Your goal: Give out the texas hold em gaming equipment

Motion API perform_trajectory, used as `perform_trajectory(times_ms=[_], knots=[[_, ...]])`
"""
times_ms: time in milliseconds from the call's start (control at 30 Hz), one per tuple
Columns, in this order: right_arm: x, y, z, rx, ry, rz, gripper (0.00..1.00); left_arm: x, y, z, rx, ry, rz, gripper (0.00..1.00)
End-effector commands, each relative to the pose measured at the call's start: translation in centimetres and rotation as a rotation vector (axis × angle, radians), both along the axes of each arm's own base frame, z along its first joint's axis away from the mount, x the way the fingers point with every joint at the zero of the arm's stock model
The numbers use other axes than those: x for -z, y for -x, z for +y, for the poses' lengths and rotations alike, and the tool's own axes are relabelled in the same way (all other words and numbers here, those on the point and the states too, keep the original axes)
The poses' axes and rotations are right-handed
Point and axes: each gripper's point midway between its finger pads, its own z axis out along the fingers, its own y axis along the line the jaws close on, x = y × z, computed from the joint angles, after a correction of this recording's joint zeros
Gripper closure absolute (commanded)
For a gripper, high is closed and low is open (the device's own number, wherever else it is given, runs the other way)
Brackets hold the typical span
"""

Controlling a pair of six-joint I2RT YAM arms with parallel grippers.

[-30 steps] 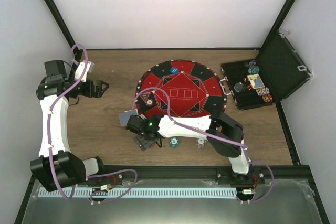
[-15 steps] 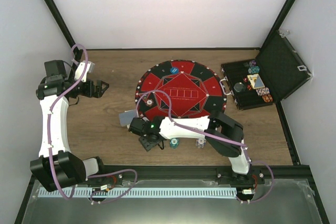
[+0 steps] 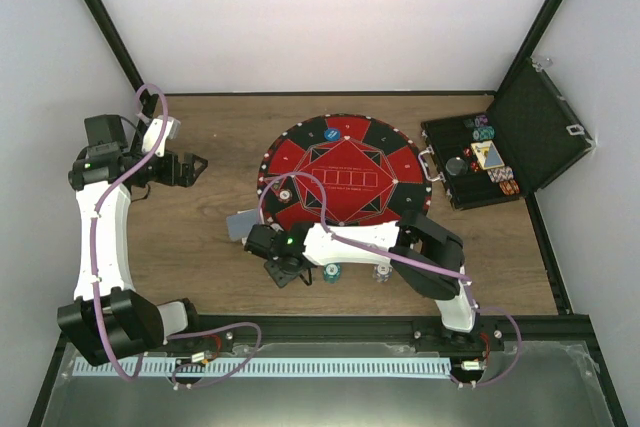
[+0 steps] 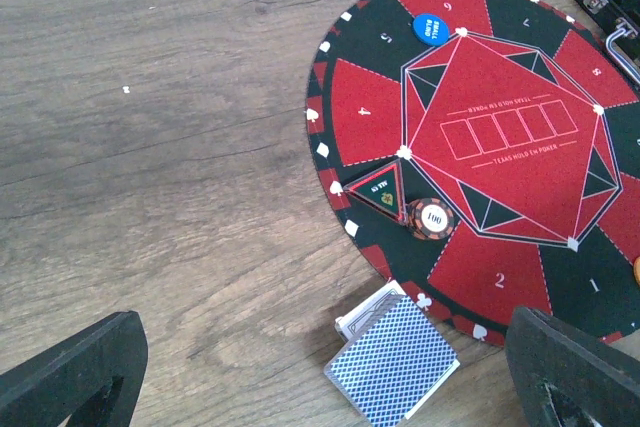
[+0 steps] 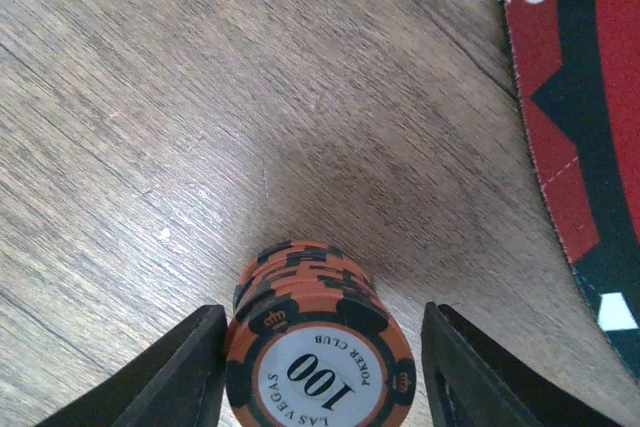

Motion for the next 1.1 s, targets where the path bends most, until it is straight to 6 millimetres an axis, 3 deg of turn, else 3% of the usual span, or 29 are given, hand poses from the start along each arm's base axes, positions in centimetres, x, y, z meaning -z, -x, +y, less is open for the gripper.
perform_trajectory(times_ms=[0, 200, 500, 767, 1067], knots=[[-1.2, 0.1, 1.0, -0.005, -0.029, -0.012, 0.48, -0.4, 0.5, -0.2, 0.013, 0.003, -0.015, 0.0], [-1.4, 0.0, 1.1, -0.005, -0.028, -0.016, 0.55, -0.3, 0.5, -0.2, 0.012, 0.003, -0.013, 0.0], [-2.2, 0.1, 1.6, -0.02, -0.044, -0.018, 0.47, -0.3, 0.6, -0.2, 0.013, 0.003, -0.012, 0.0], [-1.6, 0.1, 1.4, -0.017, -0.027, -0.016, 0.49, -0.3, 0.6, -0.2, 0.014, 0.002, -0.014, 0.0], [-1.1, 0.1, 1.3, -0.021, -0.019, -0.016, 0.62, -0.3, 0.6, -0.2, 0.013, -0.003, -0.017, 0.0]])
